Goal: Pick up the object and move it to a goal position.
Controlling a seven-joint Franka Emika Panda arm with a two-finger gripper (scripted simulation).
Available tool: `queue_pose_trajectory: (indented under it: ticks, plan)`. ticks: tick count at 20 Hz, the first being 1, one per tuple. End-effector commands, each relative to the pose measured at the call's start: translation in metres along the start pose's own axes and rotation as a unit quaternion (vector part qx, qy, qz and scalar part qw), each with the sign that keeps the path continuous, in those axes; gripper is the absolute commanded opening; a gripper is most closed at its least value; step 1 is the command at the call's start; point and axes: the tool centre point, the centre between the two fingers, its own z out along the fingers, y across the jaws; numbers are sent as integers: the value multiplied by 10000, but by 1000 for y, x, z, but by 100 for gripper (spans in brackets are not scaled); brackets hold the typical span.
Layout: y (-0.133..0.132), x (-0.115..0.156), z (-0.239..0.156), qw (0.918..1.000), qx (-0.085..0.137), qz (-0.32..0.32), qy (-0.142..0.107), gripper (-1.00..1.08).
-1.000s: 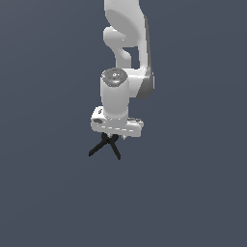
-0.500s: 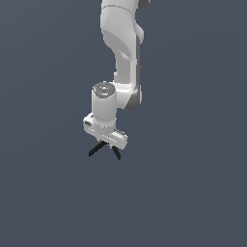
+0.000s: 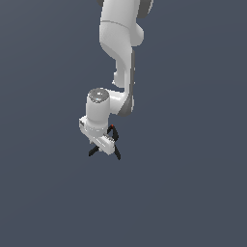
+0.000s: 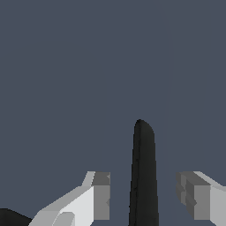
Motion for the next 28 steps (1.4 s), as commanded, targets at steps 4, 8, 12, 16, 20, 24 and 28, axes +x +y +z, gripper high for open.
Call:
queue_pose_trajectory:
  ticks: [4, 8, 12, 16, 20, 24, 28]
  plan:
    - [10, 5, 8, 9995, -40, 270, 139, 28]
    - [10, 6, 8, 9995, -44, 281, 142, 28]
    - [11, 6, 13, 9995, -44, 286, 145, 28]
    - [11, 6, 26, 9994, -43, 297, 149, 28]
    - [12, 6, 35, 9994, -41, 307, 151, 28]
    - [12, 6, 36, 9994, -41, 307, 151, -100]
    - [12, 6, 36, 9994, -41, 307, 151, -100]
